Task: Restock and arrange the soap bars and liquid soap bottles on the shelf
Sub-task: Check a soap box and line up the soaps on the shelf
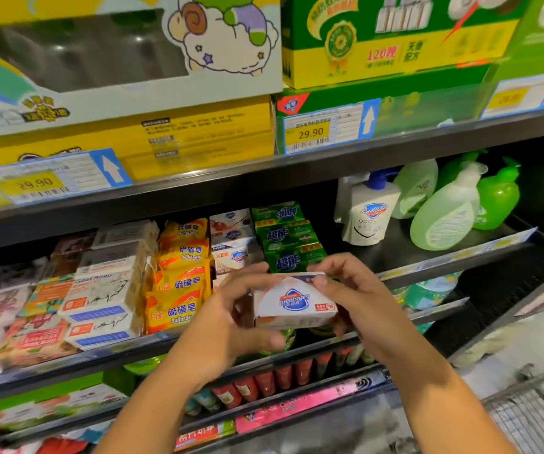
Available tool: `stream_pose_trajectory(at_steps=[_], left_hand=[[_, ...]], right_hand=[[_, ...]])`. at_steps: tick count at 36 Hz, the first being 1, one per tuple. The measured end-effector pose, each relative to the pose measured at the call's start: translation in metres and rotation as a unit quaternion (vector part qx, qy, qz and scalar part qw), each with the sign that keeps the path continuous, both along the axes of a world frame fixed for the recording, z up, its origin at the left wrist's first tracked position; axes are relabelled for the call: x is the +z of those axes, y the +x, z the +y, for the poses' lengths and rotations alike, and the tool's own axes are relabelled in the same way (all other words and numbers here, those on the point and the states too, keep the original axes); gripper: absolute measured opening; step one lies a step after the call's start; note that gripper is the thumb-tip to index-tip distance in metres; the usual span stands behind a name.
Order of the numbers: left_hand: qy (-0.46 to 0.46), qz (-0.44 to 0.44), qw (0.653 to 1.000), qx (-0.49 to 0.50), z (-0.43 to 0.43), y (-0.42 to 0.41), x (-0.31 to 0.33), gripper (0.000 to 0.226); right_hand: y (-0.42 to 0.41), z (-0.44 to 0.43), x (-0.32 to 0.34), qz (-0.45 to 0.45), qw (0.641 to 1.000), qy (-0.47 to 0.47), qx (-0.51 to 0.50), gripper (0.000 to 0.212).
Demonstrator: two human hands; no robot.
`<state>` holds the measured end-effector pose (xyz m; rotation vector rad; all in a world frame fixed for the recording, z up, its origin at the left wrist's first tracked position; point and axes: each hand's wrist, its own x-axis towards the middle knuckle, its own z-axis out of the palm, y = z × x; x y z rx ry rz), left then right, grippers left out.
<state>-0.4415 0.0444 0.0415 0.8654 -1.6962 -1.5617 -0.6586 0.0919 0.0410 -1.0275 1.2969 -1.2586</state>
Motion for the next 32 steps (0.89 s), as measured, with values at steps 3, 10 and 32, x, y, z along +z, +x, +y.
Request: stream_pose_trajectory(at_steps=[3, 10, 32], left_hand=[[-0.001, -0.046, 0.997, -0.059, 0.004, 0.005, 0.000, 0.066], [-0.005, -0.077, 0.995, 0.060, -0.001, 0.000, 0.010, 0.054], [-0.117, -0.156, 0.976, 0.094, 0.000, -0.033, 0.043, 0.032]], right_hand=[[-0.006, -0.002, 0.003, -0.050, 0.999, 0.014, -0.015, 0.008], [-0.018, -0.004, 0.006, -0.191, 0.978, 0.006, 0.088, 0.043], [-0.025, 0.004, -0.006, -0.104, 0.991, -0.077, 0.028, 0.058]])
